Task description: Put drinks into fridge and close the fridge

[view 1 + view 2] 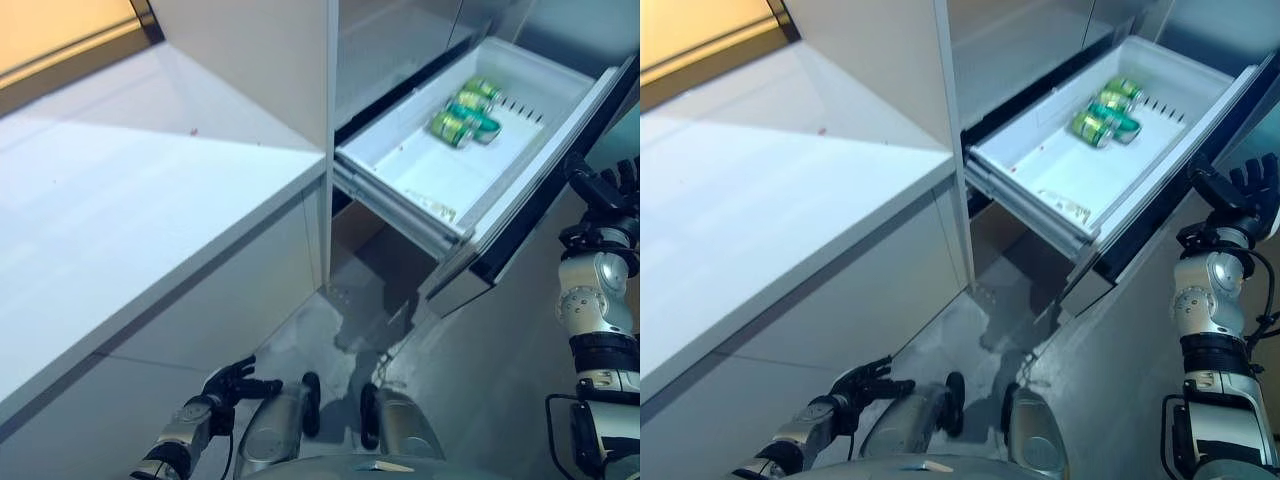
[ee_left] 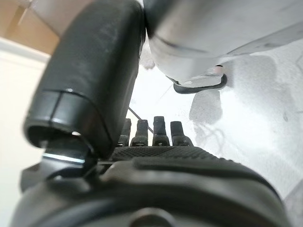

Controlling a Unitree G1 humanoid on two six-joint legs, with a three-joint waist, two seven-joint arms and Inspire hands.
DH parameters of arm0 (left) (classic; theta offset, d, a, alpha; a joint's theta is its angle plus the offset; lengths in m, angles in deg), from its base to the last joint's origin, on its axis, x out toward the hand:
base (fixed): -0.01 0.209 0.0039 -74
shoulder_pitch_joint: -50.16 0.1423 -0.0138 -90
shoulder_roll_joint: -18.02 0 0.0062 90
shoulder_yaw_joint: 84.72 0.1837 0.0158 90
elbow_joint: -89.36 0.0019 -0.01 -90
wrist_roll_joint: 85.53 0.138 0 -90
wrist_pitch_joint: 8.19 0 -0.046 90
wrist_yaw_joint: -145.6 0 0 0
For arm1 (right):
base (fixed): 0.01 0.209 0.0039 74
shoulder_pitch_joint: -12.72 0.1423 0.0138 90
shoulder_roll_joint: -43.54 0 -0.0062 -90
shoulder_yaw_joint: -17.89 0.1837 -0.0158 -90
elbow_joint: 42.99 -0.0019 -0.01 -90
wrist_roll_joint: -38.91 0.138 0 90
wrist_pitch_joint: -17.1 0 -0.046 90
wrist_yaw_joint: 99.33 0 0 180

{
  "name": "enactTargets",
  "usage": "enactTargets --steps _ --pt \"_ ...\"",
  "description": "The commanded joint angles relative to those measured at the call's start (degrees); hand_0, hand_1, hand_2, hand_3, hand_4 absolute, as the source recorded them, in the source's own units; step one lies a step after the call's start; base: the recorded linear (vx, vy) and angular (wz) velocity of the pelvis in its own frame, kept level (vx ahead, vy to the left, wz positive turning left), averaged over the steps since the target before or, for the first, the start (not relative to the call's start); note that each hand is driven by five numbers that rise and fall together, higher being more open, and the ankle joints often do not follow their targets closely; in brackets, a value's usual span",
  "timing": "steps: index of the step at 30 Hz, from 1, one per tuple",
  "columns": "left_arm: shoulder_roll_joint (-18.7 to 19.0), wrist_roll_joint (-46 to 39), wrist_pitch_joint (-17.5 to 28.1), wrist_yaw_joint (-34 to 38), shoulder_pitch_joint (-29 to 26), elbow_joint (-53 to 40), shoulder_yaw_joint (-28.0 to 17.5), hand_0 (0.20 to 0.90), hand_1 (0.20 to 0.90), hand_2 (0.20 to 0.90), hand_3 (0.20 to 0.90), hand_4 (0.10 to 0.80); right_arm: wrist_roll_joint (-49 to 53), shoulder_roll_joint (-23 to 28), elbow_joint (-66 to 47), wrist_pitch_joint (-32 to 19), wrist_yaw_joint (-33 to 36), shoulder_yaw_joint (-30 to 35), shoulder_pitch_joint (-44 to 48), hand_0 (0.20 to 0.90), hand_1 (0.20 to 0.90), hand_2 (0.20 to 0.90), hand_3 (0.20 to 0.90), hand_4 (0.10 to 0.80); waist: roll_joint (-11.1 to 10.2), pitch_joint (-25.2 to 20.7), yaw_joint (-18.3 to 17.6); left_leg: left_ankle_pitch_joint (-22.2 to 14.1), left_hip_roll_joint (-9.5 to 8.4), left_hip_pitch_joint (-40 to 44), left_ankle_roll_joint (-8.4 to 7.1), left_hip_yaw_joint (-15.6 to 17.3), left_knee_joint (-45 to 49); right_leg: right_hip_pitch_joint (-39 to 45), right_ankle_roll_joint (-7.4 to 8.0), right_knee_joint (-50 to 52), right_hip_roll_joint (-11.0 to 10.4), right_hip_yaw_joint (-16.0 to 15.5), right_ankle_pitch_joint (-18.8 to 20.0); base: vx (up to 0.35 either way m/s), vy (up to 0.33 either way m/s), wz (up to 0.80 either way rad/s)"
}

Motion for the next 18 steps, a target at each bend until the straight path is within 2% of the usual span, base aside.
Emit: enactTargets --steps 1,9,18 --pt "-0.42 -0.22 0.23 3.01 3.33 0.46 1.63 0.9 0.9 0.9 0.9 0.8 -1.36 2.15 -1.95 -4.41 -3.74 -1.15 8.93 0.9 0.9 0.9 0.9 0.8 -0.83 0.13 0.7 -9.82 -3.38 -0.79 2.37 -2.45 6.65 -0.3 -3.26 1.98 -0.32 -3.75 0.48 -0.095 0.052 -0.03" --pt "-0.5 -1.81 0.96 2.95 3.88 0.09 0.84 0.9 0.9 0.9 0.9 0.8 -1.37 1.63 -2.58 -1.17 -12.02 -5.25 10.96 0.9 0.9 0.9 0.9 0.8 -0.21 1.74 1.35 -8.16 -3.56 -2.06 1.51 -3.39 6.74 -2.03 -3.59 3.96 -0.27 -3.95 0.47 -0.02 0.035 -0.02" --pt "-0.13 -2.61 1.5 1.99 4.93 -1.06 0.82 0.9 0.9 0.9 0.9 0.8 -4.39 2.67 -3.83 0.01 -20.08 -10.02 14.04 0.9 0.9 0.9 0.9 0.8 -0.26 1.94 3.33 -4.89 -3.28 0.44 0.6 -5.18 1.12 0.19 -2.78 1.27 -0.87 -5.16 1.76 0.006 0.001 0.03"
